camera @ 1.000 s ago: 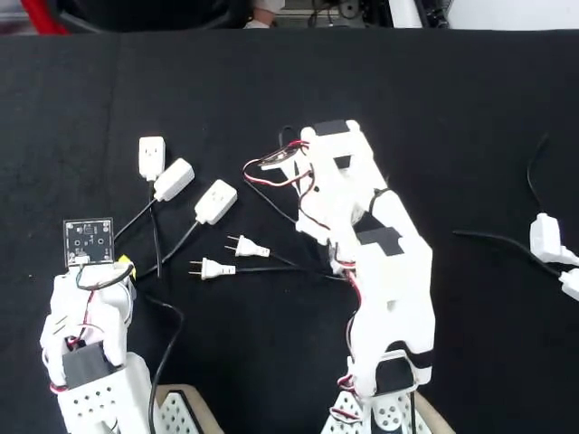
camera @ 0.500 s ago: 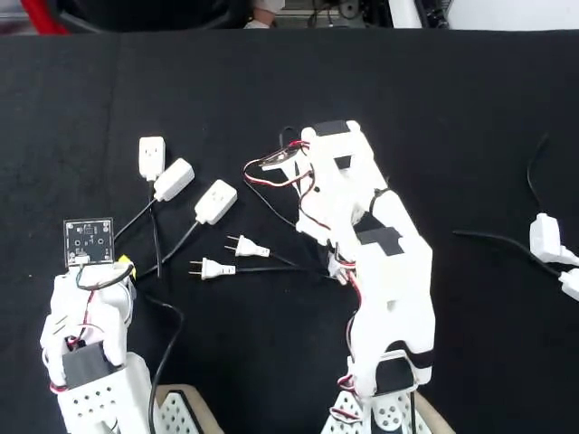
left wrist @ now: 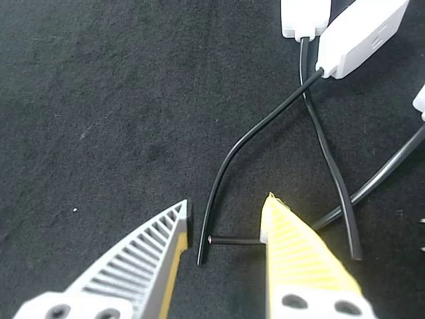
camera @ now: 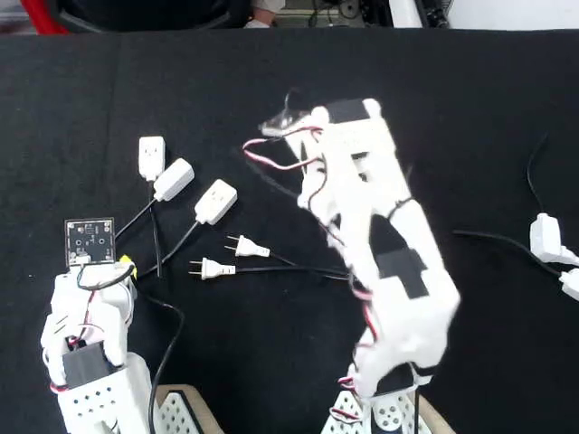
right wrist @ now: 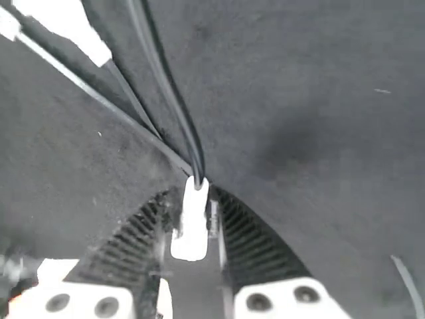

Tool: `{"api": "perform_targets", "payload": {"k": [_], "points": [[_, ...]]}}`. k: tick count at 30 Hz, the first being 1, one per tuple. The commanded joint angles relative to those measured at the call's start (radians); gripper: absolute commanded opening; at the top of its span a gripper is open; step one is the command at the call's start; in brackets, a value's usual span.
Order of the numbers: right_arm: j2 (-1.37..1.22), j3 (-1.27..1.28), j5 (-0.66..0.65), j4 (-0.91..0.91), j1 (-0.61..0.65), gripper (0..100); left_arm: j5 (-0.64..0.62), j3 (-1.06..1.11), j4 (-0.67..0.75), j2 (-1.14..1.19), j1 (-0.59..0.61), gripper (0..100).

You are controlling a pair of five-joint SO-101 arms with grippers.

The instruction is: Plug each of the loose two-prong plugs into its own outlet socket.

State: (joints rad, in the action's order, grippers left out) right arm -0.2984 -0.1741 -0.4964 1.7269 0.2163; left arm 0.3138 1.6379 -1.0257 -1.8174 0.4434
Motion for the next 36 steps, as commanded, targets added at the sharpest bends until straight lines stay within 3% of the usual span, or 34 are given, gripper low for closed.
{"api": "perform_targets", "payload": {"k": [1,5,10,19,28,33,36], "points": [[0.222,-0.002,0.087,-0.005,0.041,1.2,0.011,-0.004,0.000,-0.005,-0.013,18],[0.378,0.102,0.206,-0.160,0.167,1.2,0.006,-0.008,0.000,-0.006,-0.045,18],[0.539,0.283,0.339,-0.367,0.342,1.2,0.011,-0.016,0.000,-0.006,-0.234,18],[0.938,0.704,0.569,-0.796,0.416,1.3,-0.003,-0.101,0.026,-0.006,-0.446,18],[1.432,1.320,0.698,-1.232,0.470,1.2,-0.236,-0.209,0.069,-0.008,-0.587,18],[1.618,1.419,0.701,-1.244,0.448,1.1,-0.278,-0.197,0.118,-0.006,-0.707,18],[1.658,1.438,0.775,-1.200,0.443,1.1,-0.278,-0.166,0.118,-0.006,-0.769,18]]}}
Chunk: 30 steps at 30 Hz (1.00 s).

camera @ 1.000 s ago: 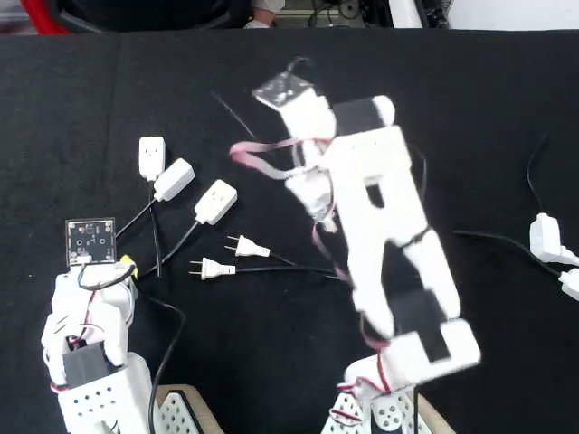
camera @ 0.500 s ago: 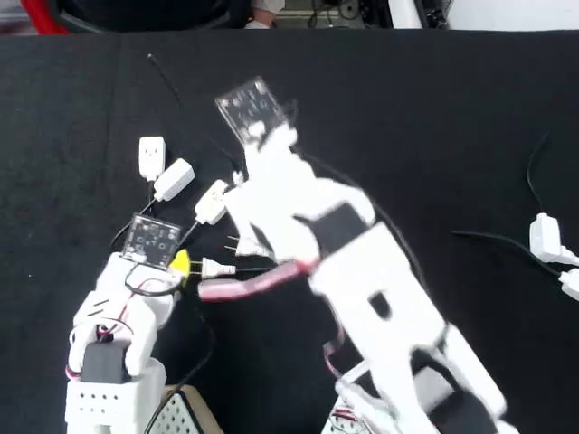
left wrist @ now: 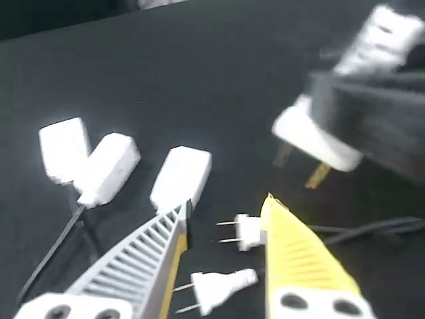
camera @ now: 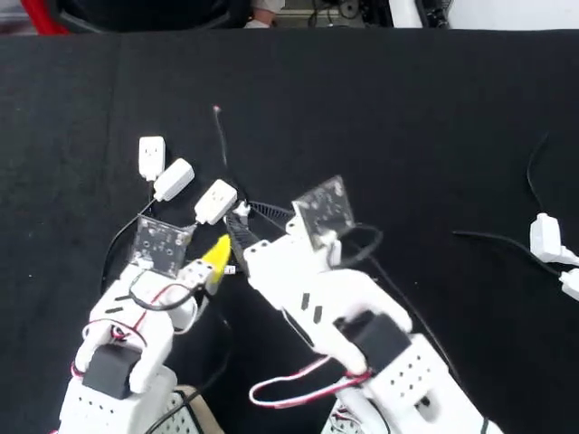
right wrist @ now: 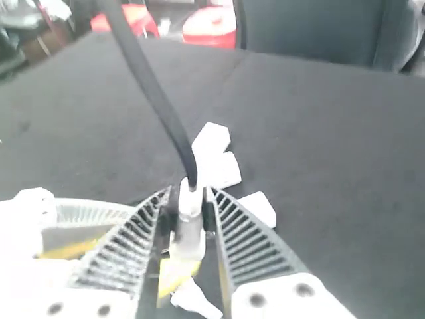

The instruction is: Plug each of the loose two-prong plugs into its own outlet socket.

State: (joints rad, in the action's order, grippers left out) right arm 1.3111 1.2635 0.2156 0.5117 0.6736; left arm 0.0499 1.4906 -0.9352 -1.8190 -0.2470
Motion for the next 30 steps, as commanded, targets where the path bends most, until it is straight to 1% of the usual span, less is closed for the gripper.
{"api": "perform_targets", "payload": {"k": [1,5,9,11,15,19,22,26,30], "points": [[0.045,-0.002,0.083,0.025,-0.012,1.1,-0.014,-0.018,0.031,-0.005,-0.074,18],[0.002,-0.005,0.101,0.043,-0.006,1.1,-0.014,-0.012,0.032,-0.005,-0.071,18],[-0.097,-0.074,0.100,0.146,0.054,1.1,-0.014,-0.010,0.032,-0.005,-0.070,18],[-0.163,-0.120,0.100,0.183,0.068,1.1,-0.015,-0.010,0.034,-0.005,-0.048,19],[-0.309,-0.199,0.098,0.224,0.069,1.1,-0.015,0.030,0.114,-0.005,0.010,19],[-0.424,-0.269,0.068,0.270,0.071,1.1,-0.015,0.076,0.186,-0.005,0.027,19],[-0.463,-0.311,0.063,0.315,0.071,1.1,-0.015,0.081,0.189,-0.005,0.027,19],[-0.472,-0.317,0.063,0.322,0.072,1.1,-0.015,0.077,0.186,-0.005,0.027,19],[-0.473,-0.312,0.021,0.324,0.074,1.1,-0.015,0.074,0.186,-0.005,0.027,19]]}}
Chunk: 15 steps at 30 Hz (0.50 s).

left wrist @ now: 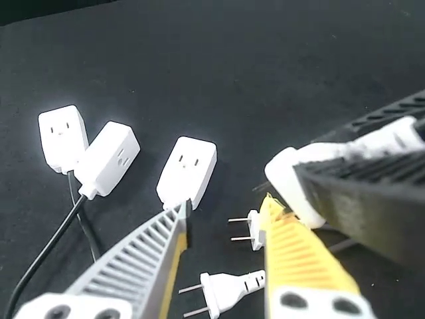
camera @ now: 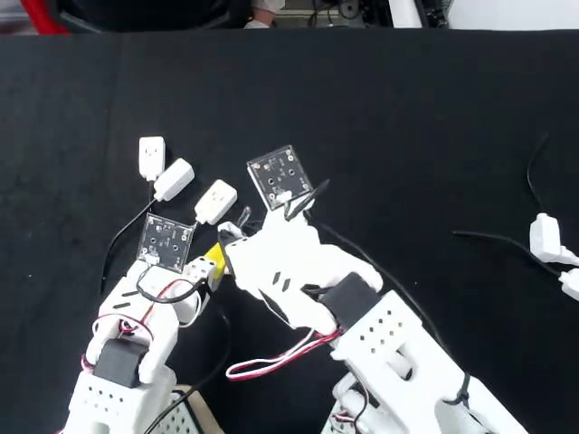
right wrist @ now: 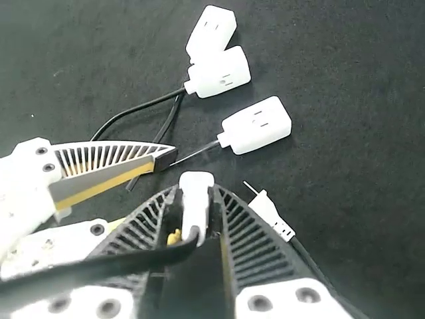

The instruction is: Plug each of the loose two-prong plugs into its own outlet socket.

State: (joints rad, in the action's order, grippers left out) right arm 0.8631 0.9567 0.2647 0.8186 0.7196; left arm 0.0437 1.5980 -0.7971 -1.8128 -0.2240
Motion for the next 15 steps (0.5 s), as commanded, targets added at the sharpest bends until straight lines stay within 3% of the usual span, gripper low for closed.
{"api": "perform_targets", "payload": {"k": [1,15], "points": [[-0.025,-0.005,-0.028,0.017,0.028,1.1,-0.009,-0.033,0.048,-0.011,0.004,19],[-0.027,-0.082,-0.164,0.166,0.009,1.1,-0.003,-0.050,-0.014,-0.011,0.005,19]]}}
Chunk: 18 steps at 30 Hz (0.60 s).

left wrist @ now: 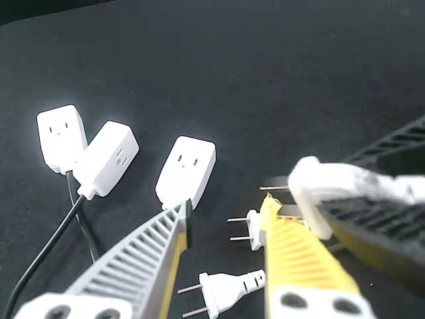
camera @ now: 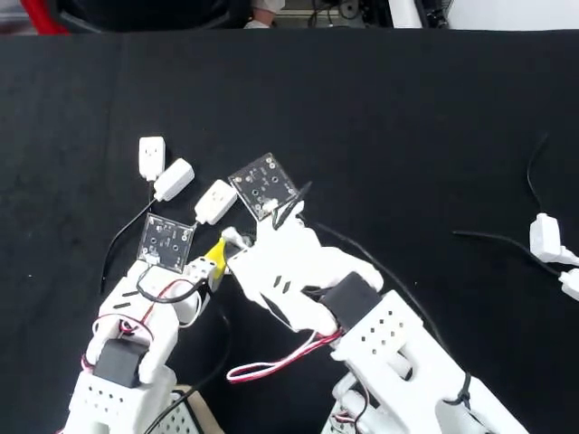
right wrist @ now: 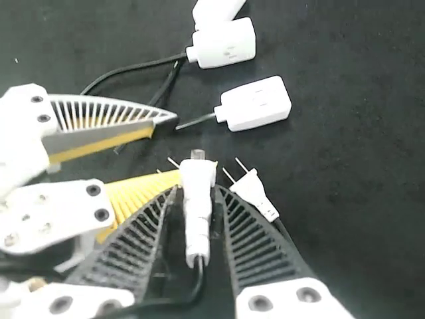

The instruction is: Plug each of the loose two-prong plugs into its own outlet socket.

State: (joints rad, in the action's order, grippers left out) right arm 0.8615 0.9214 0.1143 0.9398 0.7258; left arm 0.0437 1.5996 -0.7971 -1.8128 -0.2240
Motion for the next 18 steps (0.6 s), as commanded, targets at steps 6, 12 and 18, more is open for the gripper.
{"api": "perform_targets", "payload": {"k": [6,12,18], "points": [[-0.025,-0.133,-0.072,0.132,-0.199,1.1,0.023,-0.165,-0.175,-0.011,0.217,19],[-0.119,-0.292,-0.245,0.264,-0.448,1.1,0.080,-0.266,-0.255,-0.005,0.430,19],[-0.424,-0.417,-0.425,0.295,-0.465,1.1,0.075,-0.351,-0.249,0.138,0.406,19]]}}
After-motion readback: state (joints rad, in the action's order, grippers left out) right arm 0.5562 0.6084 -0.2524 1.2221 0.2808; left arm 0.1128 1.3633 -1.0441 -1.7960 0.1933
